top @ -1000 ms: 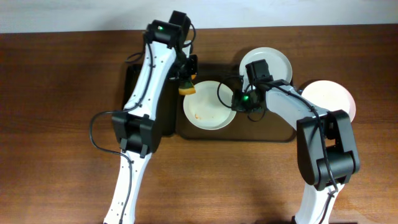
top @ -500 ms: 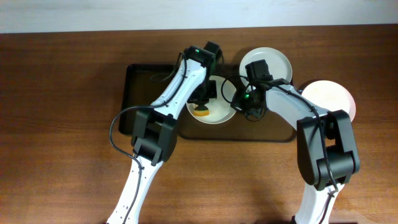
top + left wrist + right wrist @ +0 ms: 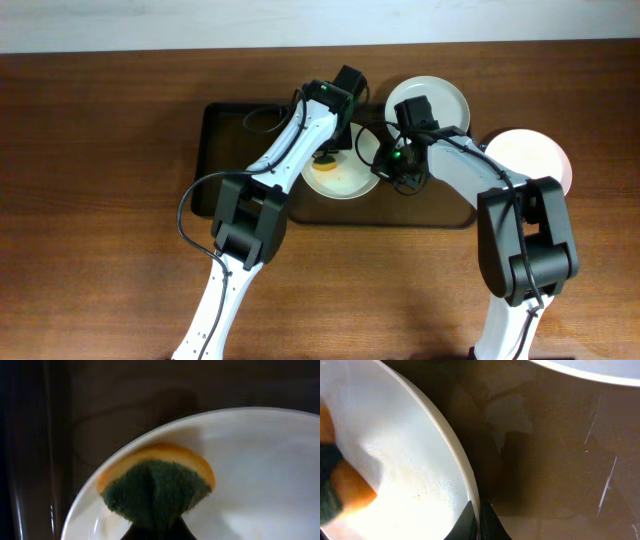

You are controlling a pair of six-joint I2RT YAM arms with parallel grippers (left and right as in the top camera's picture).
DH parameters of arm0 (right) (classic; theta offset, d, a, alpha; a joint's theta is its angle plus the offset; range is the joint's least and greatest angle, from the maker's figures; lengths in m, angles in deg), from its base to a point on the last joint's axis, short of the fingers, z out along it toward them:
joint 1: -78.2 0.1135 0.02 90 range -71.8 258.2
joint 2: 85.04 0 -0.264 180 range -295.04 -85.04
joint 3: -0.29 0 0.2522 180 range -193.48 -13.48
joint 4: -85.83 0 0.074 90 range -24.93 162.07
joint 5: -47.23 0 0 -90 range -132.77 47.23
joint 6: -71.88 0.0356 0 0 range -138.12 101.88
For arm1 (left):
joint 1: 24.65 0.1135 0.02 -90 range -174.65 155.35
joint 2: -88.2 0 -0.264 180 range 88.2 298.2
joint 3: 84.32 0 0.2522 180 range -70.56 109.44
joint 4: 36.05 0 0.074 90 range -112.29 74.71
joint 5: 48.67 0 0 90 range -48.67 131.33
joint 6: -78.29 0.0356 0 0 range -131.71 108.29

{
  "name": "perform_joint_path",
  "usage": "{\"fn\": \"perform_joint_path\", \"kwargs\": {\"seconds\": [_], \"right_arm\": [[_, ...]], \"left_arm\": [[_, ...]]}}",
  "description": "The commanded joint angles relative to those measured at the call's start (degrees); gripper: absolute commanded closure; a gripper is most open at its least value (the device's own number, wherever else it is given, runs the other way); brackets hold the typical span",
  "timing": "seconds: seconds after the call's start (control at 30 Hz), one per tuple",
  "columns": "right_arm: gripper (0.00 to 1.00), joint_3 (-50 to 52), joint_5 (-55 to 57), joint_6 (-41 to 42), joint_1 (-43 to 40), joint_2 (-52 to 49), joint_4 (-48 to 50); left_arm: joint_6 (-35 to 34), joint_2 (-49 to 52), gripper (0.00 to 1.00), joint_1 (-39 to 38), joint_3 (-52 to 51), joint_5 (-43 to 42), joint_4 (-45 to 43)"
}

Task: Clean dirty plates on tray and stack at the side
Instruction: 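Scrub the third plate with the sponge while right gripper holds it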

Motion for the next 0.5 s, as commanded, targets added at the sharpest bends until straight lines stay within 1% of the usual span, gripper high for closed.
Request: {"fn": "perform_joint_path", "kwargs": {"seconds": [0.0, 0.1, 0.17, 0.23, 0.27, 0.37, 0.47], "right_arm": [[0.96, 0.6, 3.3, -0.5, 0.1, -2.0, -0.7], [0.96, 0.6, 3.3, -0.5, 0.1, -2.0, -0.7], [0.96, 0.6, 3.3, -0.7, 0.1, -2.0, -0.7], [0.96, 0.6, 3.3, -0.6, 0.1, -2.0, -0.6], [0.96, 0.6, 3.3, -0.7, 0.1, -2.0, -0.6], [0.96, 0.6, 3.3, -0.7, 0.1, -2.0, -0.6], [0.96, 0.6, 3.3, -0.7, 0.1, -2.0, -0.9]], "left_arm": [[-1.4, 2.8, 1.00, 0.2, -1.7, 2.2, -1.7], [-1.4, 2.8, 1.00, 0.1, -1.7, -0.9, 3.8], [-1.4, 2.8, 1.00, 0.2, -1.7, -7.6, 11.1], [-1.4, 2.8, 1.00, 0.1, -1.7, -13.7, 15.2], [-1.4, 2.8, 1.00, -0.1, -1.7, -14.7, 15.7], [-1.4, 2.8, 1.00, -0.9, -1.8, -14.7, 10.9], [-1.4, 2.9, 1.00, -2.7, -4.2, -14.7, 3.1]]}}
